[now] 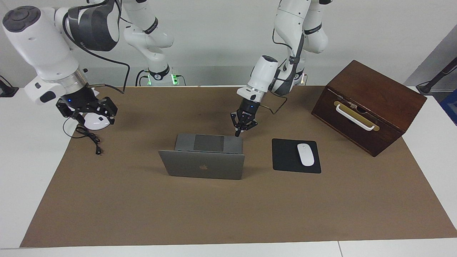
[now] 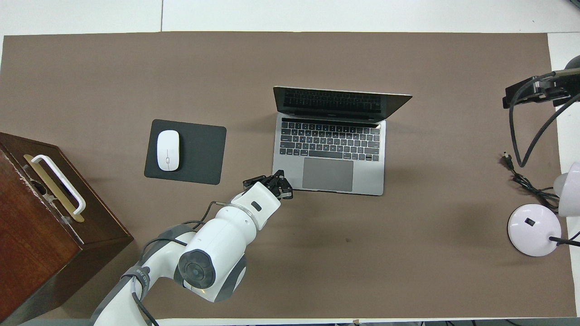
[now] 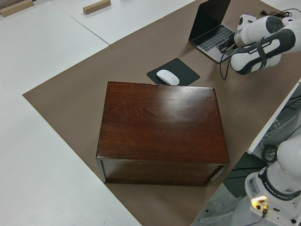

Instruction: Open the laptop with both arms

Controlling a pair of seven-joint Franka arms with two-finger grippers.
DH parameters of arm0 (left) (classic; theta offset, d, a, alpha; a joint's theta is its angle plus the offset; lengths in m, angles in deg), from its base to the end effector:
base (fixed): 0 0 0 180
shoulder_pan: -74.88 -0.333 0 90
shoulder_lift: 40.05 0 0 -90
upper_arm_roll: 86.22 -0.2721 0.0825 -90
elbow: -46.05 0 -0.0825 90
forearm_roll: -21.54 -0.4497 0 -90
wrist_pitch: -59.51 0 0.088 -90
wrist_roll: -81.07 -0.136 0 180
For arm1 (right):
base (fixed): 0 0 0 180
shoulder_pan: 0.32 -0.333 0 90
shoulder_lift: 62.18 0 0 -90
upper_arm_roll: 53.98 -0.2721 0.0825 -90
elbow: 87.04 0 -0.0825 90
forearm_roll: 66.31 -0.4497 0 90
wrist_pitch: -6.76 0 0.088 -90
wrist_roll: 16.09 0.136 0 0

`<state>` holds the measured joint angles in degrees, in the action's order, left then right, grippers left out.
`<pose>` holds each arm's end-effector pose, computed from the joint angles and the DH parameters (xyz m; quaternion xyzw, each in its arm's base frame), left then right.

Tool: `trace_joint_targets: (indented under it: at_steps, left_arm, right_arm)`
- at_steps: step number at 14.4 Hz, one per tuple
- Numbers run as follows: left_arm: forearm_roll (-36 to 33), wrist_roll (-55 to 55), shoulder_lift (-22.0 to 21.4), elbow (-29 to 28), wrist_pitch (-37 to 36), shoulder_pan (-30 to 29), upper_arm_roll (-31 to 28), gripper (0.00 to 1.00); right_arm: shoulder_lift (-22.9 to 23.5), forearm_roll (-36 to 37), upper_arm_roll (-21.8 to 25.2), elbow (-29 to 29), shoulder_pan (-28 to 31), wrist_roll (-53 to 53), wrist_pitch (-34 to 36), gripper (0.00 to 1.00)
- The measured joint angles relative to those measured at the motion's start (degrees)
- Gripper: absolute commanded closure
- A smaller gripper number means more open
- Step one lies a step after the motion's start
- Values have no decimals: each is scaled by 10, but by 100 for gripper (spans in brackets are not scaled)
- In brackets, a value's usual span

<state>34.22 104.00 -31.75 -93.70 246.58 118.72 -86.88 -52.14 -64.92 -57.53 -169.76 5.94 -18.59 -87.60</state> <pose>0.4392 -0.3806 0.2009 0.9412 -0.0589 0.2657 0.2004 0.6725 -0.0376 0.5140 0.9999 -0.0016 0.0138 0.0074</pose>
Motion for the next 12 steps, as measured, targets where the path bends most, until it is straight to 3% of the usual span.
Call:
trace_joint_targets:
  at_steps: [6, 9, 12]
  left_arm:
    - [0, 7, -36, 6, -124, -26, -6, 100]
    - [0, 2, -76, 53, -292, -68, -9, 100]
    - [0, -39, -101, 142, -476, -122, -11, 100]
  right_arm:
    - [-25, -16, -5, -31, -2, 44, 0, 0]
    - [-32, -18, -8, -37, -2, 55, 0, 0]
    - [-34, -20, -11, -38, -9, 82, 0, 0]
